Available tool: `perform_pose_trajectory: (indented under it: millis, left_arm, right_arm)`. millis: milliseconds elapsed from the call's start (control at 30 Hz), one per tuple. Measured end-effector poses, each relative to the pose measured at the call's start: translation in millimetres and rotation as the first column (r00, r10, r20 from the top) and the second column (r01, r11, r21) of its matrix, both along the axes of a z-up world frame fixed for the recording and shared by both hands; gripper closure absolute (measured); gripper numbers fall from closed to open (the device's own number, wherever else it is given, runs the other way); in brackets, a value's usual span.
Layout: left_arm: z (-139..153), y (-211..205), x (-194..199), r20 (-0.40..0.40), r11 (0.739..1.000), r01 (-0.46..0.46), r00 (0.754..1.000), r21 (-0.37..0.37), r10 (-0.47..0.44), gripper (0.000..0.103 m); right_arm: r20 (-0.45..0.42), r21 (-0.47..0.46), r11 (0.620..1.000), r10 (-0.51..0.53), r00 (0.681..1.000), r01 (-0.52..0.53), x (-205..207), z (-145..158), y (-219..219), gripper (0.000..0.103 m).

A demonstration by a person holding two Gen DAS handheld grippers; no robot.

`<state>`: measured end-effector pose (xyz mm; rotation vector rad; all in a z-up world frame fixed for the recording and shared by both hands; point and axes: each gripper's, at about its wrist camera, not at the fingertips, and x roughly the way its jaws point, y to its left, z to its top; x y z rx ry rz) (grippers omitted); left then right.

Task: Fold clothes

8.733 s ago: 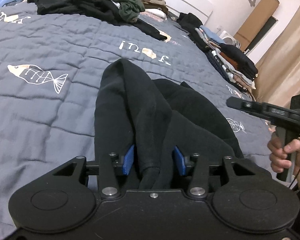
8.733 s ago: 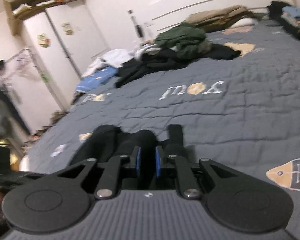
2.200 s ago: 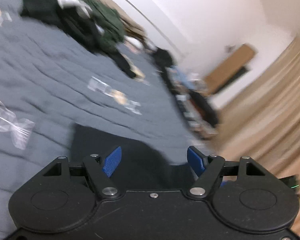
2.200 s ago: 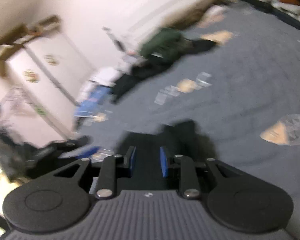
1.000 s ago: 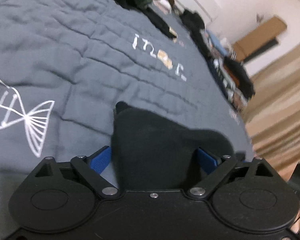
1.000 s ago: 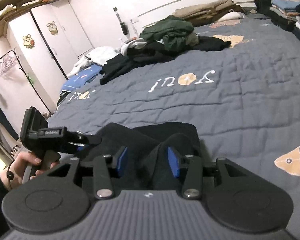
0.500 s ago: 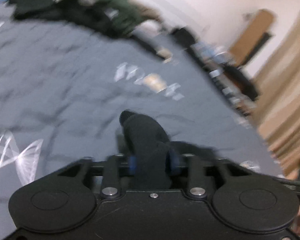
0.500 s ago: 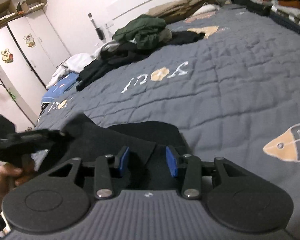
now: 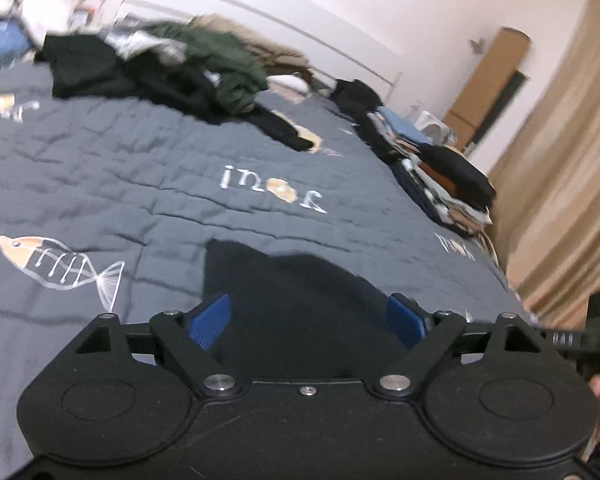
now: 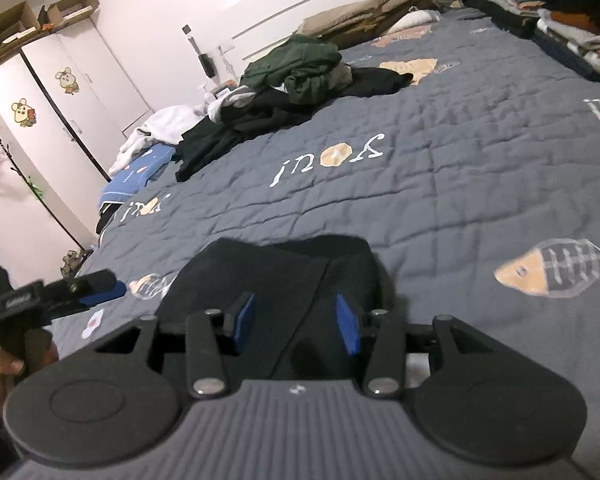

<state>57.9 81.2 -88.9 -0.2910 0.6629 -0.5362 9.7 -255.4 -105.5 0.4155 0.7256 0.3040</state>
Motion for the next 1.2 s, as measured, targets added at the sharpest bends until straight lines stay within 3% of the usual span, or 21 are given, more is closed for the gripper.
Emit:
perform_pose_trajectory:
  millis: [133, 233, 333, 400, 500, 600, 667, 933, 1200]
  left_arm:
    - [3.6, -14.2, -60.8, 0.086, 0.993, 0.032, 0.995, 0.111, -0.042, 0.016]
    - [-0.1, -27.3, -103.0, 0.172, 0.968, 0.022, 0.983, 0.251, -0.067, 0.015]
    - [-11.3, -49.1, -143.4, 0.248, 0.879, 0.033, 0.954, 0.475, -0.170, 0.015]
    - [-22.8, -58.8, -165.9, 0.271, 0.829, 0.049, 0.933, 0.557, -0.237, 0.015]
    - [-36.9, -66.3, -181.7, 0.245, 0.801, 0.092, 0.926, 0.592, -0.288, 0.015]
    - [-46.8, -73.3, -190.6, 0.268, 0.759, 0.073, 0.910, 0.648, -0.316, 0.015]
    - [-50.6, -74.0, -192.2, 0.274, 0.751, 0.062, 0.908, 0.658, -0.315, 0.015]
    - [-55.3, -67.2, -199.7, 0.276, 0.743, 0.039, 0.914, 0.668, -0.296, 0.015]
    - [-55.8, -60.3, -198.9, 0.276, 0.749, 0.030, 0.919, 0.661, -0.280, 0.015]
  right_arm:
    - [-0.011, 0.017, 0.999, -0.046, 0.999, 0.047, -46.0, -0.7, -0.1, 0.055]
    - [-0.018, 0.012, 0.997, -0.077, 0.997, 0.077, -78.2, -5.1, 1.7, 0.054]
    - [-0.024, -0.020, 0.995, -0.103, 0.994, 0.103, -102.4, -10.6, 4.9, 0.052]
    - [-0.032, -0.024, 0.993, -0.115, 0.993, 0.114, -113.8, -14.6, 7.5, 0.052]
    - [-0.046, -0.025, 0.992, -0.125, 0.991, 0.124, -128.4, -20.6, 12.9, 0.051]
    - [-0.030, -0.068, 0.990, -0.127, 0.992, 0.124, -137.0, -22.1, 25.8, 0.051]
    - [-0.014, -0.104, 0.986, -0.136, 0.991, 0.134, -140.4, -22.5, 31.9, 0.050]
    - [-0.011, -0.232, 0.959, -0.171, 0.985, 0.164, -136.2, -37.1, 45.6, 0.047]
    - [0.010, -0.295, 0.936, -0.198, 0.980, 0.193, -133.3, -43.2, 59.8, 0.046]
